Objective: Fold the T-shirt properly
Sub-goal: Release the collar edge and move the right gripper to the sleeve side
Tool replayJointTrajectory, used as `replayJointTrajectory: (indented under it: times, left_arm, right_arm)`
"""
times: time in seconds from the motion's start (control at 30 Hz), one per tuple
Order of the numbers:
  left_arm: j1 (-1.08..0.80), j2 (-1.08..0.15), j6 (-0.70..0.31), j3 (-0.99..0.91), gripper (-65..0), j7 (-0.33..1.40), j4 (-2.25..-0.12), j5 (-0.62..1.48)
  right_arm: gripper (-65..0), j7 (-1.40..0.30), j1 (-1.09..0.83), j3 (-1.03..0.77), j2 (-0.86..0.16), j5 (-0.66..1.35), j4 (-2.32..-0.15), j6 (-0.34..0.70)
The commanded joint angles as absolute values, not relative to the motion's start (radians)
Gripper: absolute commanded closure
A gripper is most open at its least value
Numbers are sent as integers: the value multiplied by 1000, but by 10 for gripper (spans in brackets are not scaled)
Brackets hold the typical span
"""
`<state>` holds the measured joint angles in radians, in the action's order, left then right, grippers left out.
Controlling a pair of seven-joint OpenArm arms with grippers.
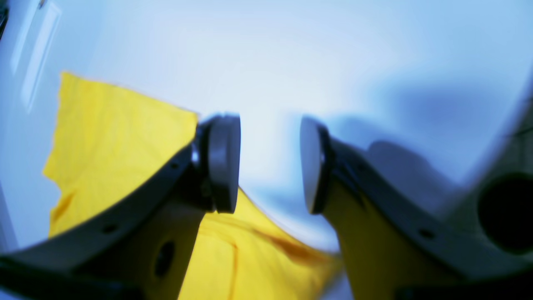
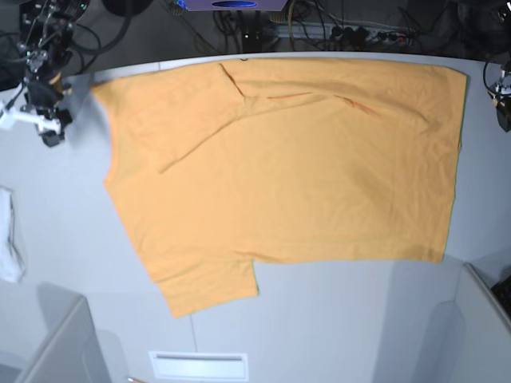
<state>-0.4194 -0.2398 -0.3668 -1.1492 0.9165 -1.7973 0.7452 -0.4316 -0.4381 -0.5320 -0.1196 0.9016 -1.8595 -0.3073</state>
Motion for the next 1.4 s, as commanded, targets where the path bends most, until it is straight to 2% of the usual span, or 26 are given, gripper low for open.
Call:
replayJointTrajectory:
  times: [0.0, 0.07, 0.27, 0.37, 0.53, 0.63, 0.83, 0.97, 1.07, 1.37]
  left_arm:
    - [-414, -266, -366, -1141, -472, 909, -1811, 751]
    - [-386, -295, -364, -1084, -400, 909, -1810, 746]
    - [-285, -311, -364, -883, -97, 909, -1810, 576]
    - [-243, -308, -364, -806, 0, 909, -1808, 475]
    - [-180, -305, -364, -734, 0, 909, -1788, 397]
    - [-163, -305, -364, -725, 0, 909, -1784, 400]
    - [-176, -308, -364, -733, 0, 909, -1784, 398]
    - [-176, -308, -364, -733, 0, 909, -1781, 398]
    - [-166, -308, -364, -733, 0, 909, -1776, 398]
    - [-142, -312, -364, -733, 0, 909, -1693, 398]
  right_arm:
    - [-228, -427, -400, -510, -145, 908, -1847, -300]
    - [-228, -429, -328, -466, -193, 908, -1778, -300]
    - [-228, -526, -67, -354, -255, 908, -1584, -297]
    - [-228, -539, 62, -286, -285, 908, -1468, -295]
    - [-249, -536, 325, -134, -321, 908, -1164, -268]
    - [-296, -527, 487, -81, -321, 908, -920, -148]
    - [-321, -357, 736, 87, -320, 906, -430, 33]
    - [-422, -275, 865, 226, -289, 909, -159, 200]
    - [-450, -286, 889, 295, -275, 909, -134, 323]
    - [-446, -328, 885, 340, -229, 898, -168, 331]
